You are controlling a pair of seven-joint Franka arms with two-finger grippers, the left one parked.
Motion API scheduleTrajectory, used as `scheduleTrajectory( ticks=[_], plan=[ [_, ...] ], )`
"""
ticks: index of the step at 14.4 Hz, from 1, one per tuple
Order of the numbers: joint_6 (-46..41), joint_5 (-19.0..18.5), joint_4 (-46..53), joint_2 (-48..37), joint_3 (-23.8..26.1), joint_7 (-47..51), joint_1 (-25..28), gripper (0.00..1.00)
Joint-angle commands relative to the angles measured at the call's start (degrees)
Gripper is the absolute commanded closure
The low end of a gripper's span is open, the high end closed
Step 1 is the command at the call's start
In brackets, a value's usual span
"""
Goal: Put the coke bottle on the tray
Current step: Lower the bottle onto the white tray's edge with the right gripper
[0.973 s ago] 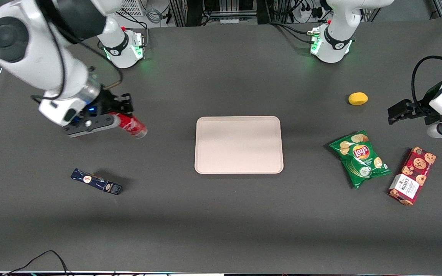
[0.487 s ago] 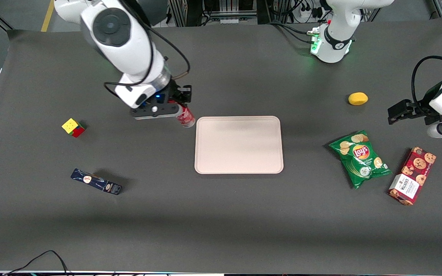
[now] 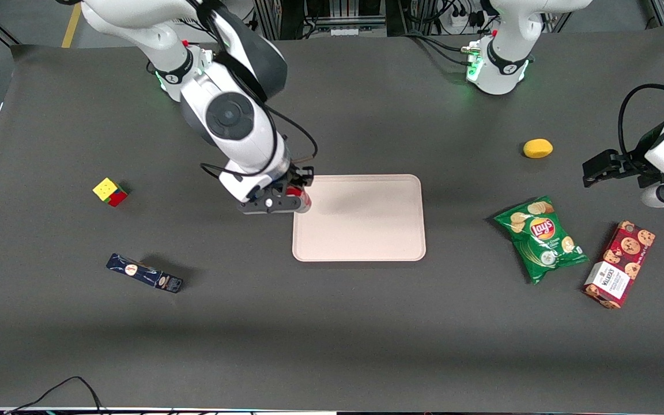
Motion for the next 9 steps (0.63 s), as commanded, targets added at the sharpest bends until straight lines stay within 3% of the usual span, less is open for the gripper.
scheduleTrajectory(
  ticks=[1, 9],
  plan=[
    [2.98, -4.16, 0.72, 4.44, 0.44, 4.98, 1.45, 1.0],
    [6.14, -7.68, 0.81, 9.9, 0.44, 4.98, 1.71, 1.0]
  ],
)
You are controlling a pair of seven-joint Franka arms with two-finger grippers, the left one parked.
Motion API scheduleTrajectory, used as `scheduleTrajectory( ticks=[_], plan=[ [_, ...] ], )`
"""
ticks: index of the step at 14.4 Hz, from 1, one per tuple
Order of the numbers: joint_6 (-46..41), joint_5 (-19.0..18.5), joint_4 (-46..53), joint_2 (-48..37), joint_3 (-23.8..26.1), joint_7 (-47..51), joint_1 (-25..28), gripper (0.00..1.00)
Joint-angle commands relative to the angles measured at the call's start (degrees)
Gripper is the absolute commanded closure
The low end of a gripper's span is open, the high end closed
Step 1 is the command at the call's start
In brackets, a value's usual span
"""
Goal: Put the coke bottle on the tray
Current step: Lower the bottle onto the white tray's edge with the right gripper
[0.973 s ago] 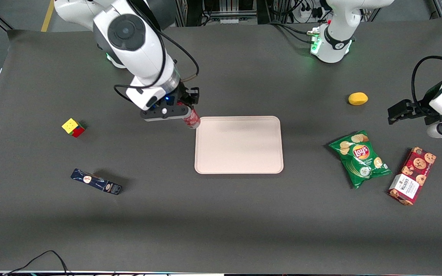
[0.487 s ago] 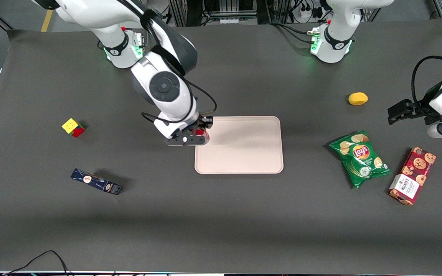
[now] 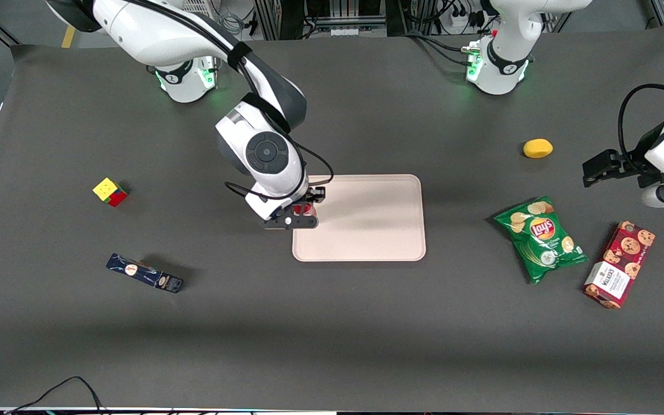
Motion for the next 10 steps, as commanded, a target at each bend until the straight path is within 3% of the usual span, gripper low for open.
scheduleTrajectory(
  ticks=[1, 10],
  plan=[
    [1.71, -2.44, 1.25, 2.58, 0.4, 1.89, 0.23, 1.0],
    [2.77, -3.41, 1.34, 3.55, 0.4, 1.8, 0.49, 1.0]
  ],
)
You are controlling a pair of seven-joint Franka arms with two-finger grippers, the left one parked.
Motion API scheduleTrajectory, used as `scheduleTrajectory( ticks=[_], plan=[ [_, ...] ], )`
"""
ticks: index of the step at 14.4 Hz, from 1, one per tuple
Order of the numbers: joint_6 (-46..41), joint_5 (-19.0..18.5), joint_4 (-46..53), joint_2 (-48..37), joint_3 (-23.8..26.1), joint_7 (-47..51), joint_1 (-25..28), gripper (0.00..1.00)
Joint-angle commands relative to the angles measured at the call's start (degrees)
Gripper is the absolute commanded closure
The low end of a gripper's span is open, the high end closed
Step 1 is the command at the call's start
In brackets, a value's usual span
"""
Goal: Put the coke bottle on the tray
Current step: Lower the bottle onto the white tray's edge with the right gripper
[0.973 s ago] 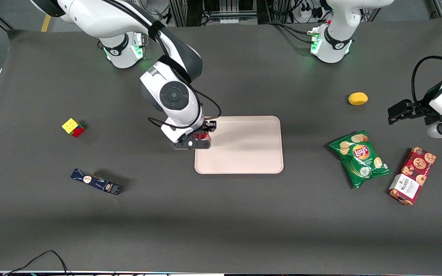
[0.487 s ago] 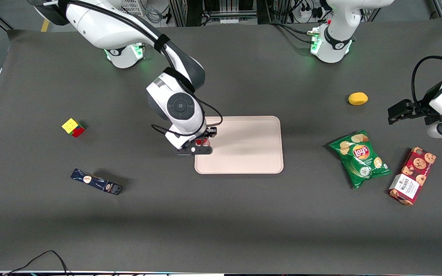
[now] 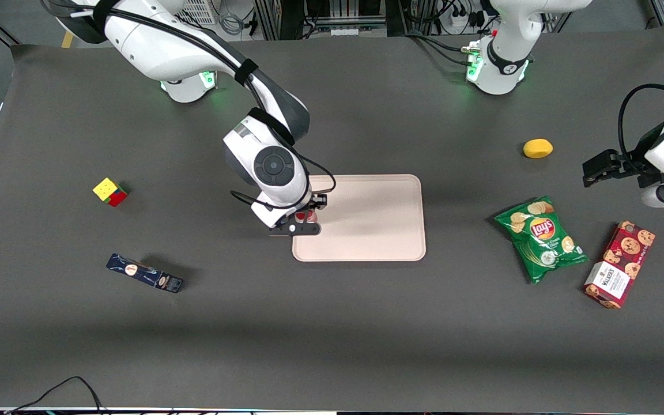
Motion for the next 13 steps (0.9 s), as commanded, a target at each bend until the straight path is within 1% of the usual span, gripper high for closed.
scheduleTrajectory(
  ticks=[1, 2, 3, 4, 5, 6, 13],
  plan=[
    [0.16, -2.36, 1.37, 0.61, 0.41, 1.76, 0.49, 1.0],
    [0.16, -2.36, 1.55, 0.96, 0.41, 1.85, 0.49, 0.77],
    [0.16, -2.36, 1.55, 1.05, 0.41, 1.76, 0.49, 0.44],
    [0.16, -2.36, 1.55, 1.05, 0.41, 1.76, 0.49, 0.36],
    [0.16, -2.28, 1.55, 1.05, 0.41, 1.85, 0.49, 0.16],
    [0.16, -2.27, 1.55, 1.05, 0.41, 1.76, 0.49, 0.0],
    [0.16, -2.27, 1.72, 1.05, 0.41, 1.76, 0.49, 0.0]
  ],
)
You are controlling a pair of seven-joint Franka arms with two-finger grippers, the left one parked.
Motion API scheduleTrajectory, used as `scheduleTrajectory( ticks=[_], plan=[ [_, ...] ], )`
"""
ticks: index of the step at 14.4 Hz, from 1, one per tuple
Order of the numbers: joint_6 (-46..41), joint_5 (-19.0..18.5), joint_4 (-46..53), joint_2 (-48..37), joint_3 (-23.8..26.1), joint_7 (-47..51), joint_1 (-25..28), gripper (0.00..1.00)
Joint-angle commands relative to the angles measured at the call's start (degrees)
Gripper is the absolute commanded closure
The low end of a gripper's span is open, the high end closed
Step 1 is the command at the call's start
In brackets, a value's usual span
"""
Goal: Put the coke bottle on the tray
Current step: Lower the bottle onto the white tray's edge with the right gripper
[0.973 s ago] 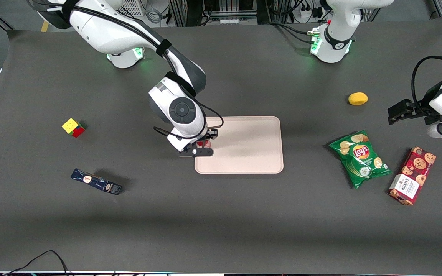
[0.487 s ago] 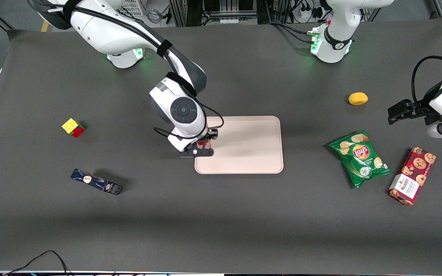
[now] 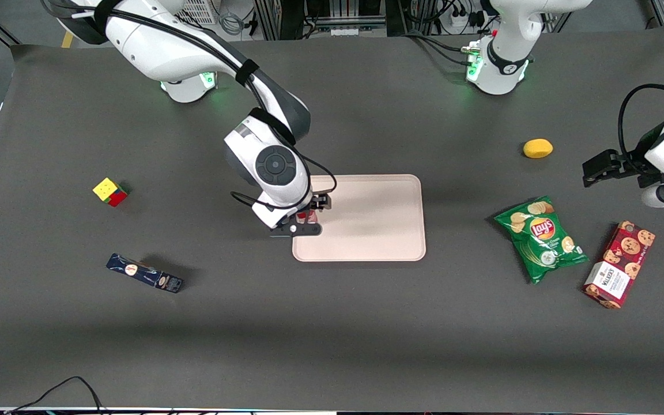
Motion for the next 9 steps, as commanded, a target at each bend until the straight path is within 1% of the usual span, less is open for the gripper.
scheduleTrajectory(
  ticks=[1, 4, 6, 8, 9],
  plan=[
    [0.15, -1.43, 1.25, 0.75, 0.34, 1.74, 0.35, 0.0],
    [0.15, -1.34, 1.43, 0.57, 0.34, 1.74, 0.35, 0.0],
    [-0.03, -1.17, 2.04, -1.09, 0.25, 1.66, 0.09, 0.0],
    [-1.51, -0.9, 2.92, -5.29, 0.25, 1.13, -0.26, 0.0],
    [-3.87, -0.99, 3.18, -8.02, 0.17, 0.52, -0.43, 0.0]
  ],
)
